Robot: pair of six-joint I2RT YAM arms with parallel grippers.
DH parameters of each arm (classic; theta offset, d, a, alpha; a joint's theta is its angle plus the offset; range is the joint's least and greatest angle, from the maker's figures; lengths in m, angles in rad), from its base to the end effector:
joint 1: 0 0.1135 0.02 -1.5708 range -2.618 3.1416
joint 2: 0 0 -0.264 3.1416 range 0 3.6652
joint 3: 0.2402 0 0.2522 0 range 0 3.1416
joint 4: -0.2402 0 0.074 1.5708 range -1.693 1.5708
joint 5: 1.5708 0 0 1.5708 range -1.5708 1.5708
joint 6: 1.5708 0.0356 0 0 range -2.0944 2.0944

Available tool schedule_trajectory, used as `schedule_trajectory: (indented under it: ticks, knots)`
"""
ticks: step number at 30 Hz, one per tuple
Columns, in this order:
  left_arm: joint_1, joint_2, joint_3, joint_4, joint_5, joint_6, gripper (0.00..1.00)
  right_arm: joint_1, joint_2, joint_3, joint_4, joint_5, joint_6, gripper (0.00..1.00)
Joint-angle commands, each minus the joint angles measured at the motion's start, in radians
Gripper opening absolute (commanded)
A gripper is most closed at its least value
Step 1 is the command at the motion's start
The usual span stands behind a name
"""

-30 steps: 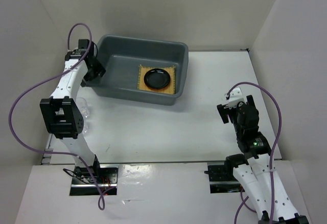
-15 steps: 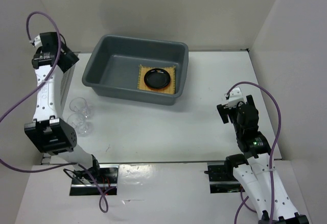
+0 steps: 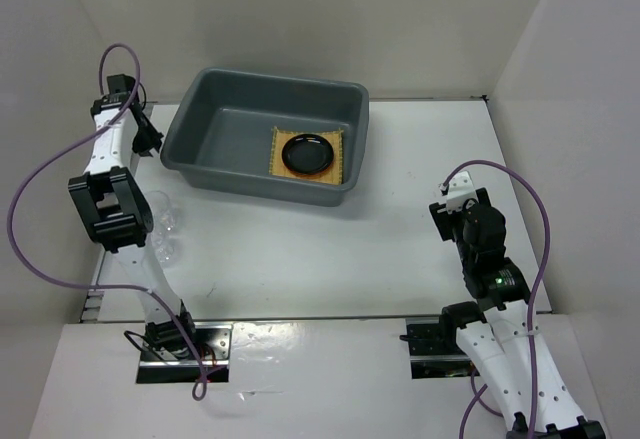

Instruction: Place the mixed dishes into the plastic bin

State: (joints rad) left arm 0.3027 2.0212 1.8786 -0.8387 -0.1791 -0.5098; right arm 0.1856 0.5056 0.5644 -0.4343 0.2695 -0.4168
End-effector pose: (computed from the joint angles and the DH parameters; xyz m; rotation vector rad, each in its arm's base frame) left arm 0.4243 0.1392 0.2851 -1.0648 2.3005 0.1468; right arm 0.1303 0.0148 0.2759 -0.4059 1.9120 -0.4149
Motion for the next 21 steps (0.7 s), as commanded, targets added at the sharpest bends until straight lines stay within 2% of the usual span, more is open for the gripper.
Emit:
schedule_trajectory:
  ticks: [1, 6, 10, 13, 15, 17, 20, 21]
  knots:
    - [-0.001, 0.043, 0.077, -0.003, 0.071, 0.05, 0.28, 0.009, -0.007, 0.0, 0.037, 0.004, 0.006, 0.72]
    - [-0.013, 0.07, 0.036, 0.006, 0.145, 0.05, 0.28, 0.009, -0.007, 0.0, 0.046, 0.013, 0.006, 0.72]
    - [-0.069, 0.03, -0.061, 0.058, 0.217, 0.05, 0.16, 0.009, -0.007, 0.0, 0.046, 0.013, 0.006, 0.72]
    - [-0.117, -0.006, -0.154, 0.096, 0.237, 0.037, 0.14, 0.009, -0.007, 0.0, 0.046, 0.013, 0.006, 0.72]
    - [-0.143, -0.018, -0.179, 0.107, 0.282, 0.027, 0.13, 0.009, -0.007, 0.0, 0.046, 0.013, 0.006, 0.72]
    - [-0.203, -0.018, -0.179, 0.107, 0.267, 0.017, 0.13, 0.009, -0.007, 0.0, 0.046, 0.013, 0.006, 0.72]
    - [-0.246, -0.042, -0.179, 0.087, 0.193, -0.002, 0.26, 0.009, -0.007, 0.0, 0.046, 0.004, 0.006, 0.74]
    - [-0.246, -0.042, -0.179, 0.087, 0.164, -0.003, 0.37, 0.009, -0.007, 0.0, 0.046, 0.004, 0.006, 0.74]
